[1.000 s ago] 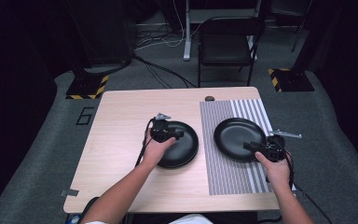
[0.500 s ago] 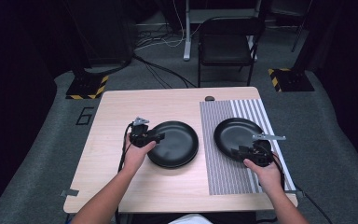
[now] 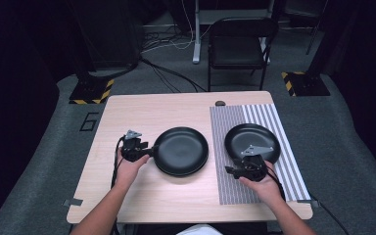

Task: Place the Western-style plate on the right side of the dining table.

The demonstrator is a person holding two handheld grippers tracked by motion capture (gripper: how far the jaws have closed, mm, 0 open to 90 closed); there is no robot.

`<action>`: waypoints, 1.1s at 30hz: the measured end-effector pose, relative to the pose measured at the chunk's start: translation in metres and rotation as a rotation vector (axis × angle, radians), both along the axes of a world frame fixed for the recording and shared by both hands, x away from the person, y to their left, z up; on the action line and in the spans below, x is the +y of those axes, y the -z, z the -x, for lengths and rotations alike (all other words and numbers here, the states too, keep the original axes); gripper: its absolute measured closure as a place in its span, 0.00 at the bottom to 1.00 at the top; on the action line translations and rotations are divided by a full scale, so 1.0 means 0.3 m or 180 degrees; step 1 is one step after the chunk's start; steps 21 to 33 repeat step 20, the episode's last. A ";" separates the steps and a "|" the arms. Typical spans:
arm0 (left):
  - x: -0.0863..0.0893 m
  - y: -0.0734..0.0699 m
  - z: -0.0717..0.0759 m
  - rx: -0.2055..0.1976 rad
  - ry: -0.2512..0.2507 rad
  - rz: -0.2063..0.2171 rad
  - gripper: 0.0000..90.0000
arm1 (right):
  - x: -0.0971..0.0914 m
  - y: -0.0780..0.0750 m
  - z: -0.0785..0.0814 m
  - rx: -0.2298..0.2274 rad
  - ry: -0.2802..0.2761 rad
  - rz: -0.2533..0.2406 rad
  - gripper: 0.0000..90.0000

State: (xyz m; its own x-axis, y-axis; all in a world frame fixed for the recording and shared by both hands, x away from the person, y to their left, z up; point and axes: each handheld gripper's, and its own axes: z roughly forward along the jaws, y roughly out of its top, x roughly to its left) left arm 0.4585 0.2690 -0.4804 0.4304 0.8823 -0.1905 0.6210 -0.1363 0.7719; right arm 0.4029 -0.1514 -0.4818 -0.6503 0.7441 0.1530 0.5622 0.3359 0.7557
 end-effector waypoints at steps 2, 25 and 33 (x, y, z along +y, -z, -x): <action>0.014 0.011 0.004 0.0029 -0.0033 -0.0019 0.50 | 0.011 0.009 -0.002 0.0007 0.0011 0.0010 0.53; 0.115 0.079 -0.015 0.0125 -0.0376 -0.0282 0.48 | 0.093 0.086 -0.026 -0.0134 -0.0368 0.0215 0.51; 0.115 0.079 -0.015 0.0125 -0.0376 -0.0282 0.48 | 0.093 0.086 -0.026 -0.0134 -0.0368 0.0215 0.51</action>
